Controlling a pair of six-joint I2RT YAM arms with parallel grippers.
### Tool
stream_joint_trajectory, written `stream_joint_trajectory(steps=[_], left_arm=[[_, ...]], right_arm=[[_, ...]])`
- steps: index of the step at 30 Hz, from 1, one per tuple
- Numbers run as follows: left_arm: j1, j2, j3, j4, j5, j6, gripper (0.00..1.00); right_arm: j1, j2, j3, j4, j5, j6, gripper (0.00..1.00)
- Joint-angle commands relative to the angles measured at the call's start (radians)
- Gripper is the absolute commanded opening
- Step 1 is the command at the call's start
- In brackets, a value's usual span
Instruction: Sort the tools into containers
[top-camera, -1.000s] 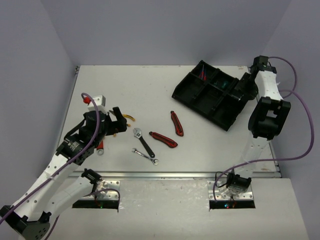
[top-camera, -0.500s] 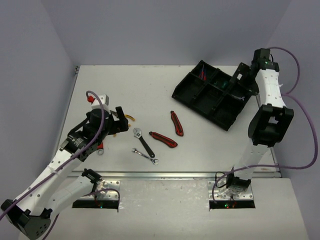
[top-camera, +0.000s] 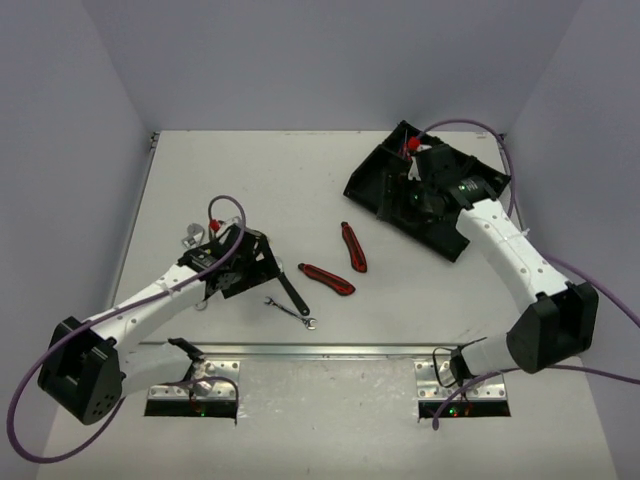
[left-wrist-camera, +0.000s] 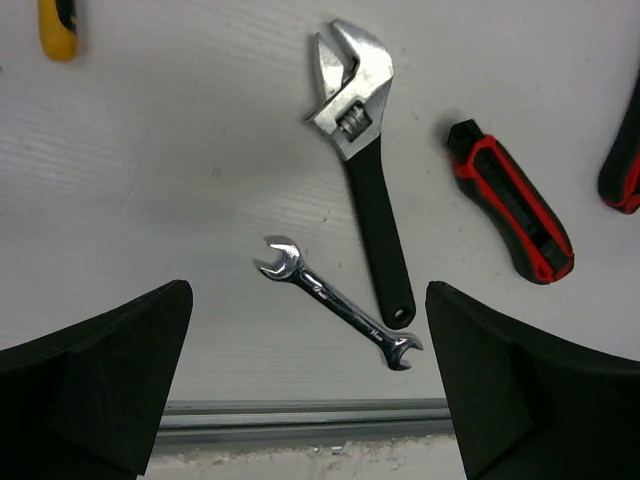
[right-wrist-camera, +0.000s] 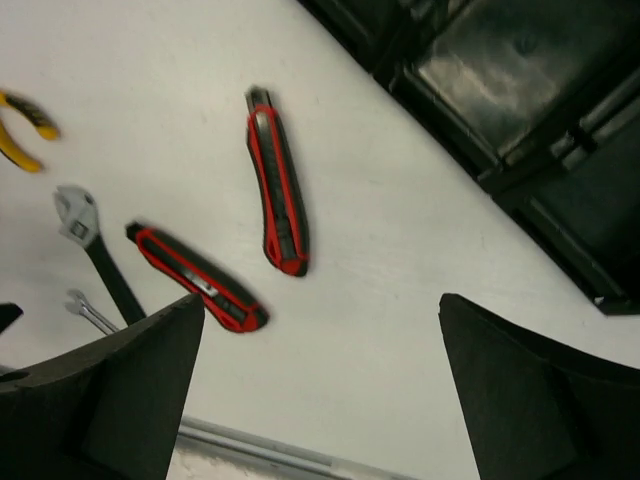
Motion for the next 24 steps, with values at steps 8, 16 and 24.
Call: stream_joint_trajectory(steps=[8, 16, 24], left_arm=[[-0.156, 0.05, -0.042, 0.014, -0.125, -0.45, 0.97], [-0.193, 0.153, 0.0, -0.085, -0.17, -0.546, 0.76], [-0.246, 0.405, 0.173, -0.249, -0.151, -0.566, 0.6]], right_arm=[[0.02, -0.143, -0.227, 0.14, -0.002, 0.016, 0.99], [0.019, -0.2, -0.316, 0.195, 0.015, -0.037, 0.99], [0.015, -0.215, -0.355, 0.199, 0.079, -0.052, 0.99]])
